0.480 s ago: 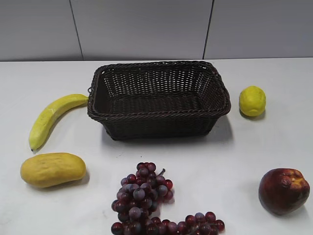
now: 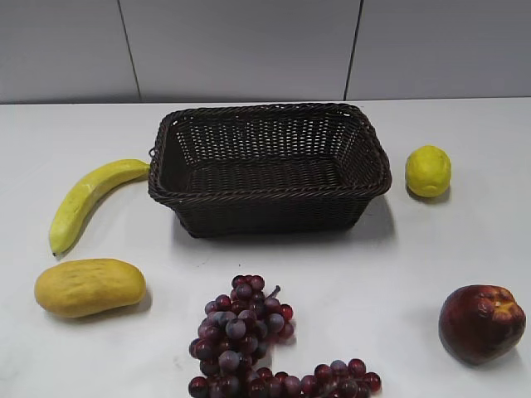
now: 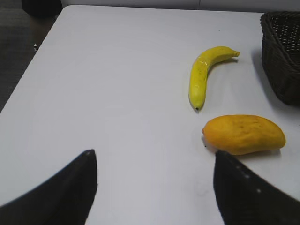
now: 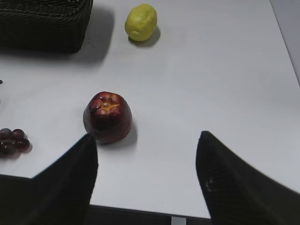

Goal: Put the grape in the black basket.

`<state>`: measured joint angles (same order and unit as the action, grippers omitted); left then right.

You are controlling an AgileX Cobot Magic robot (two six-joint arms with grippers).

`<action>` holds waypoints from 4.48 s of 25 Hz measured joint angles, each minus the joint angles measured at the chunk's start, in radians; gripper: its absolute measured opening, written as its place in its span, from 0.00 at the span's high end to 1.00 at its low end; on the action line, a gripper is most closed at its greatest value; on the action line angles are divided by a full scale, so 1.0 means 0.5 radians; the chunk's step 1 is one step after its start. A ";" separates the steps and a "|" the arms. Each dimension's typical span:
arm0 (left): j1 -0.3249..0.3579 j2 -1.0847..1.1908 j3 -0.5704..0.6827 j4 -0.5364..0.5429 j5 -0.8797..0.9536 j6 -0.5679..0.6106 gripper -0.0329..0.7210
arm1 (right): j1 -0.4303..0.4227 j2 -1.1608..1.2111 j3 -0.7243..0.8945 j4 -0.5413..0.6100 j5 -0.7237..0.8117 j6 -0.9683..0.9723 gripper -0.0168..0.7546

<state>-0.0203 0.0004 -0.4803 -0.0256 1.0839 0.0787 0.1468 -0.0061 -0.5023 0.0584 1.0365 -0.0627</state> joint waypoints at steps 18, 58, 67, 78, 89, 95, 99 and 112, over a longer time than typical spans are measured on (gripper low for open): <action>-0.055 0.668 -0.131 -0.217 -0.402 0.369 0.18 | 0.000 0.000 0.000 0.004 0.000 0.000 0.33; -1.624 2.783 -0.855 -0.293 -0.396 -0.475 0.21 | 0.000 0.000 0.000 0.005 0.000 0.000 0.33; -1.754 3.166 -0.866 -0.370 -0.546 -0.545 0.11 | 0.000 0.000 0.000 0.005 0.000 0.000 0.33; -1.754 3.438 -1.016 -0.516 -0.576 -0.537 0.09 | 0.000 0.000 0.000 0.005 0.000 0.000 0.33; -1.754 3.657 -1.036 -0.669 -0.694 -0.508 0.09 | 0.000 0.000 0.000 0.005 0.000 0.000 0.33; -1.754 3.708 -1.037 -0.705 -0.745 -0.506 0.30 | 0.000 0.000 0.000 0.005 0.000 0.000 0.33; -1.754 3.708 -1.048 -0.710 -0.749 -0.506 0.57 | 0.000 0.000 0.000 0.005 0.000 0.000 0.33; -1.754 3.430 -1.052 -0.437 -0.745 -0.506 0.69 | 0.000 0.000 0.000 0.005 0.000 0.000 0.33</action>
<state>-0.8971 1.7156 -1.0062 -0.2441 0.7113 -0.1744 0.1468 -0.0061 -0.5023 0.0610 1.0365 -0.0627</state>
